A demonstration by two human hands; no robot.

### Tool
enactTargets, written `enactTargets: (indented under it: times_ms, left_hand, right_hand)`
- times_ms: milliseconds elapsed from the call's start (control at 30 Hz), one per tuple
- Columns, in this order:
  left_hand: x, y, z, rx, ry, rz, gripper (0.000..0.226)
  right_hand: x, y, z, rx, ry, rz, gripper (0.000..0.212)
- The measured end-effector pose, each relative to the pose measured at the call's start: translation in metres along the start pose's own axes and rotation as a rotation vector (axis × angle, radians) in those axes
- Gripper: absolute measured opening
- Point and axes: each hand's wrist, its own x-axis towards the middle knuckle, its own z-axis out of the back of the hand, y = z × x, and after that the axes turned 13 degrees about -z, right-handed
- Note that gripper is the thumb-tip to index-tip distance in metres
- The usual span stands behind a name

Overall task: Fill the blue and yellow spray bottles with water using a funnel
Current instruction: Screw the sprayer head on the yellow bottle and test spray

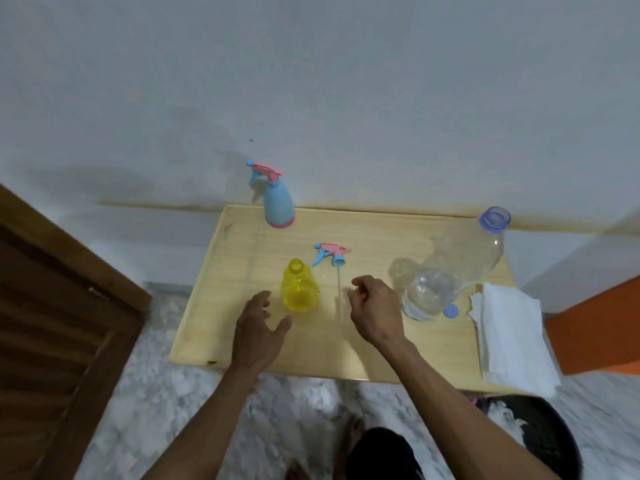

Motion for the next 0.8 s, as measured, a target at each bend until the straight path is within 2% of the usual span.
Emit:
enactTargets:
  times_ms: [100, 233, 500, 800]
  left_hand:
    - [0.019, 0.003, -0.006, -0.068, 0.025, -0.006, 0.089]
    - [0.040, 0.006, -0.017, -0.178, 0.058, 0.016, 0.102]
    - [0.068, 0.016, -0.027, -0.252, 0.161, 0.027, 0.088]
    - [0.075, 0.011, -0.027, -0.254, 0.173, 0.030, 0.082]
  right_hand:
    - [0.034, 0.019, -0.006, -0.058, 0.052, -0.080, 0.031]
    - [0.087, 0.034, -0.021, -0.094, 0.126, -0.162, 0.037]
    - [0.159, 0.035, -0.062, -0.101, 0.233, -0.388, 0.045]
    - [0.169, 0.039, -0.071, -0.023, 0.255, -0.498, 0.058]
